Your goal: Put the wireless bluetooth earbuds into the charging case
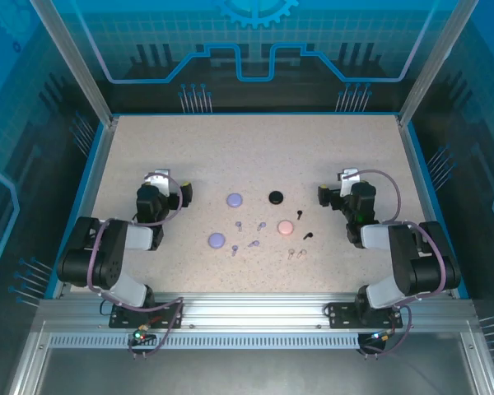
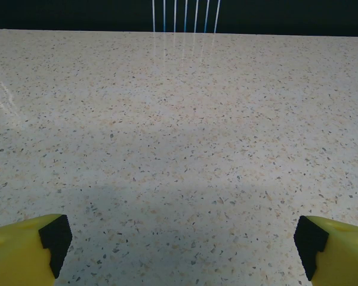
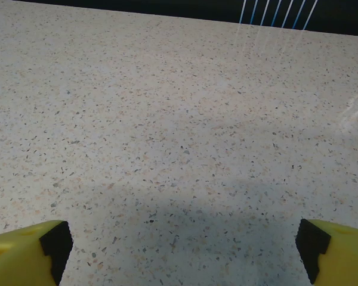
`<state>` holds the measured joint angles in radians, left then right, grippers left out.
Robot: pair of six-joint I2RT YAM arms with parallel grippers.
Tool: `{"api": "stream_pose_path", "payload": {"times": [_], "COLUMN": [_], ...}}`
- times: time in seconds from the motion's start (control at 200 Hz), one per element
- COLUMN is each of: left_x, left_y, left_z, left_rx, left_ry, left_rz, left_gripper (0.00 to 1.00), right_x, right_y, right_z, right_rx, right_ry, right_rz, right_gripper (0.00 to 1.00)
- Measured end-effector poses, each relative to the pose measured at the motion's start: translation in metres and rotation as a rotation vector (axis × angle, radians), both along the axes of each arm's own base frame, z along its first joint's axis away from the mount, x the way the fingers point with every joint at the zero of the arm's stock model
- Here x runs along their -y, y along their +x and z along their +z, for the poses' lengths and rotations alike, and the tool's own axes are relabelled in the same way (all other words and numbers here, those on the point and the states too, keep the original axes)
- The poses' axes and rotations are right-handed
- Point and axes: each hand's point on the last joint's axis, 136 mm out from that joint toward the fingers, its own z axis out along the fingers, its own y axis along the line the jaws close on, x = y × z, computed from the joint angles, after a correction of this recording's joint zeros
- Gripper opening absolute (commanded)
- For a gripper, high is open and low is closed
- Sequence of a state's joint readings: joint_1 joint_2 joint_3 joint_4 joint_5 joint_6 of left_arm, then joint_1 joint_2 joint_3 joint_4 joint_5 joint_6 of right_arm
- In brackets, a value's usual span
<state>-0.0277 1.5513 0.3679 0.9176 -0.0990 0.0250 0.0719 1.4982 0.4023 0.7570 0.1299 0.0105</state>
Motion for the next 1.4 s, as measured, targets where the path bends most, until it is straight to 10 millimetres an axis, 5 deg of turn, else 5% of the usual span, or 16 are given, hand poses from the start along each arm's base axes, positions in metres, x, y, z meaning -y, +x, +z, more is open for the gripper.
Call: {"api": "stream_pose_path", "payload": {"times": [0.815, 0.915, 1.186, 1.401], "left_x": [0.000, -0.005, -0.011, 0.003], "left_y": [-0.001, -0.014, -0.034, -0.048], "left_z": [0.002, 0.020, 0.110, 0.136], "left_rx": [0.006, 0.050, 0.183, 0.068], "left_ry": [0.001, 0.009, -0.113, -0.327], "left_rz": [0.003, 0.028, 0.101, 0.094], "left_gripper": [0.99, 0.99, 0.99, 0.99], "right_x": [0.001, 0.005, 0.000, -0.053], "right_y": [0.000, 0.002, 0.020, 0.002], "right_z": [-0.001, 0.011, 0.113, 0.122], "right_rx": [-0.013, -0.044, -0.038, -0.229], "right_ry": [0.002, 0.008, 0.044, -0.018], "right_rz": [-0.011, -0.031, -0.032, 0.161], "right_gripper": [1.00, 1.00, 1.00, 1.00]}}
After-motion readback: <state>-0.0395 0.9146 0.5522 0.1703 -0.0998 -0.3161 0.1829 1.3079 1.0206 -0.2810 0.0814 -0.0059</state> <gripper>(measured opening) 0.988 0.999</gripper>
